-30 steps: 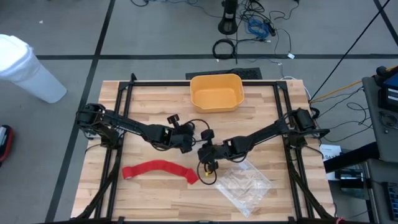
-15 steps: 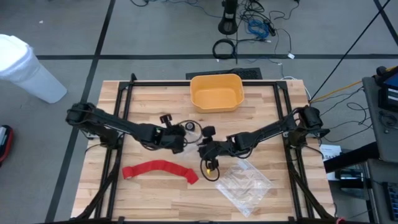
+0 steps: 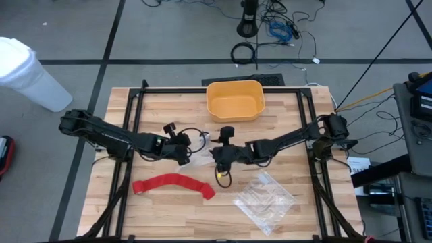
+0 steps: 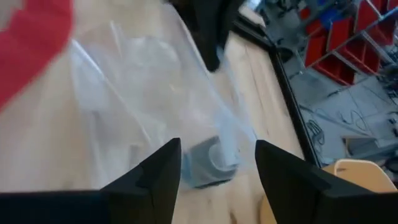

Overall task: Roll bandage
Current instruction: Open the transparent zip bag

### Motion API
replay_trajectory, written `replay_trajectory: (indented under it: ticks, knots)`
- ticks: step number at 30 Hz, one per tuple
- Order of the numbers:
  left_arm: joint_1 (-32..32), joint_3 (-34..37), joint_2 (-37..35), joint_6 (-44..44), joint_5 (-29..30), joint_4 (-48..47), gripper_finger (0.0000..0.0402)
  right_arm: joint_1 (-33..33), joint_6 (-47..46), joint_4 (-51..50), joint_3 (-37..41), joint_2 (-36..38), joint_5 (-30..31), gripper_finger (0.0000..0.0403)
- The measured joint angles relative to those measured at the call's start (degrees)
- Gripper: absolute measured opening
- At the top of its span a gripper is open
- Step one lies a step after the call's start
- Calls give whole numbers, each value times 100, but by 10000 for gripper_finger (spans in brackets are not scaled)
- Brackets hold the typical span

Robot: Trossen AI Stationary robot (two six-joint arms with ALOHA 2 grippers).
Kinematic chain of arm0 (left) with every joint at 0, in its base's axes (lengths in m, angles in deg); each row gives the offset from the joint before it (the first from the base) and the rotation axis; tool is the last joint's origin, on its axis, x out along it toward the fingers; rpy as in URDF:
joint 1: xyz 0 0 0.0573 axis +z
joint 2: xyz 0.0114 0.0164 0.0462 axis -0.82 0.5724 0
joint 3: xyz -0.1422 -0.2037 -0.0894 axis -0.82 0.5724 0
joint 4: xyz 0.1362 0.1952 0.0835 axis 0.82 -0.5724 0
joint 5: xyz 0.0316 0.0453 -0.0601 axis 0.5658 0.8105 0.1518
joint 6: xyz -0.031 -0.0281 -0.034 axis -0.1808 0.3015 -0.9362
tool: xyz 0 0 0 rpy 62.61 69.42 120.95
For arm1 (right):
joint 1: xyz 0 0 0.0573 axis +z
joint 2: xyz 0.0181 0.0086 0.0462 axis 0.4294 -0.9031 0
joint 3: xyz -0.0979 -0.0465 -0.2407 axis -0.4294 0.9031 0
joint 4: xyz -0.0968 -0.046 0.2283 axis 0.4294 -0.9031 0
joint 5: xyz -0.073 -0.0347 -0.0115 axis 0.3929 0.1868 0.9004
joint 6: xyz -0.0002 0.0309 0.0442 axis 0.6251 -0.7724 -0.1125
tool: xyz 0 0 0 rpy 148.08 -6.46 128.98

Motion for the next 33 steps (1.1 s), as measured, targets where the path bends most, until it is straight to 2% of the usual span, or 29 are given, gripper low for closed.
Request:
replay_trajectory:
  ticks: [6,11,13,17,20,23,28,33]
  knots:
    - [-15,0,117,-60,-26,-99,0,-397,256,174,5,-93,-815,194]
    - [-102,285,159,-399,-18,-250,0,-525,89,253,4,-66,-727,194]
    - [-119,350,142,-606,255,-470,0,-525,73,391,3,-62,-543,194]
    - [-133,216,-81,-1188,1070,-1506,0,-554,188,562,0,-62,-532,194]
    - [-144,7,-327,-1470,1372,-2151,0,-565,196,592,0,-58,-528,194]
    - [-204,-118,-553,-1487,1550,-2269,0,-569,199,591,0,-58,-529,194]
    - [-341,-184,-570,-1393,1356,-2160,0,-565,201,590,0,-58,-537,194]
    - [-505,-29,-155,-1326,484,-1668,0,-565,63,544,0,-58,-656,194]
